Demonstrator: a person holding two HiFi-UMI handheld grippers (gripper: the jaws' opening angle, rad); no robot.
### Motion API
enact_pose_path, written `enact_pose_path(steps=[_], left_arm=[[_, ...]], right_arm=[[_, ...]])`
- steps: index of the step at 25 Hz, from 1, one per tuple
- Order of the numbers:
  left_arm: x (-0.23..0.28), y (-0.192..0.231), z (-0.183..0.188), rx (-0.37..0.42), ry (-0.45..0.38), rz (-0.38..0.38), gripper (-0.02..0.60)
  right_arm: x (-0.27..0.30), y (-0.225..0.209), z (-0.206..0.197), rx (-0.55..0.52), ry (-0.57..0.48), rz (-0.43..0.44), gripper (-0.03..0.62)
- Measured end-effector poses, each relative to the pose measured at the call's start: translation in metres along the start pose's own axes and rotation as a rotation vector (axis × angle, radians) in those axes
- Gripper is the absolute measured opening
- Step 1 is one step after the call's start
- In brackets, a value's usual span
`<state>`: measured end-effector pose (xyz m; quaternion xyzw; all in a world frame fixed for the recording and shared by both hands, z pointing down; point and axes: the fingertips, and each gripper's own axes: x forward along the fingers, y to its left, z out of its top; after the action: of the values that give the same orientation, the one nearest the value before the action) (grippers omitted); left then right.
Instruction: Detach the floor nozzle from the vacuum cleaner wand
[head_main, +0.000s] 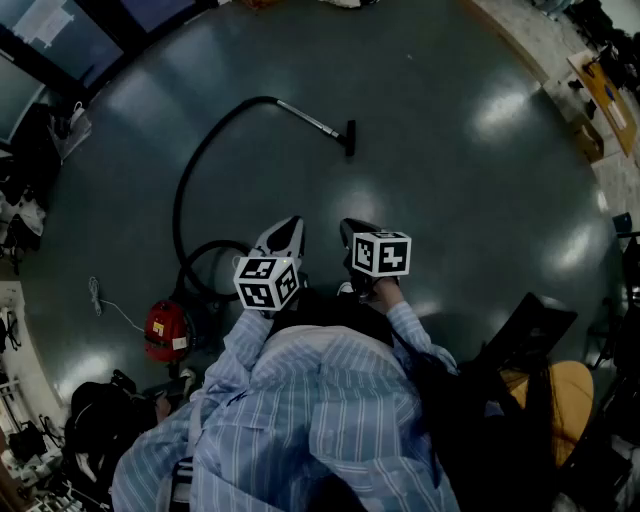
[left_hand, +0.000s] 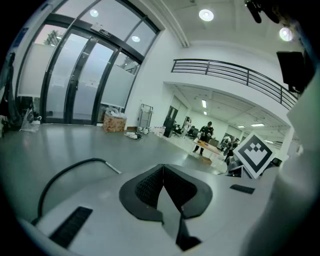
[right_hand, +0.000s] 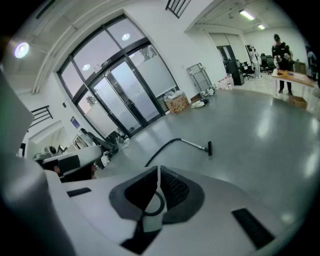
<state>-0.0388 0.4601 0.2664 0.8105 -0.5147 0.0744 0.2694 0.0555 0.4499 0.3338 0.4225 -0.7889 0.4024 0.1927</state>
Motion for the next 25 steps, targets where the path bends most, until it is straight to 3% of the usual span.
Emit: enact_pose_path(steps=[8, 25], left_arm=[[-0.015, 0.001, -0.008, 0.064, 0.060, -0.069, 0.008], [-0.021, 0.029, 0.002, 0.050, 0.069, -0.112, 0.008]], right_arm=[[0.000, 0.029, -0.019, -0.007, 0.012, -0.045, 0.025], [0.016, 0.047, -0.013, 0.064, -0.036, -0.050, 0.025]])
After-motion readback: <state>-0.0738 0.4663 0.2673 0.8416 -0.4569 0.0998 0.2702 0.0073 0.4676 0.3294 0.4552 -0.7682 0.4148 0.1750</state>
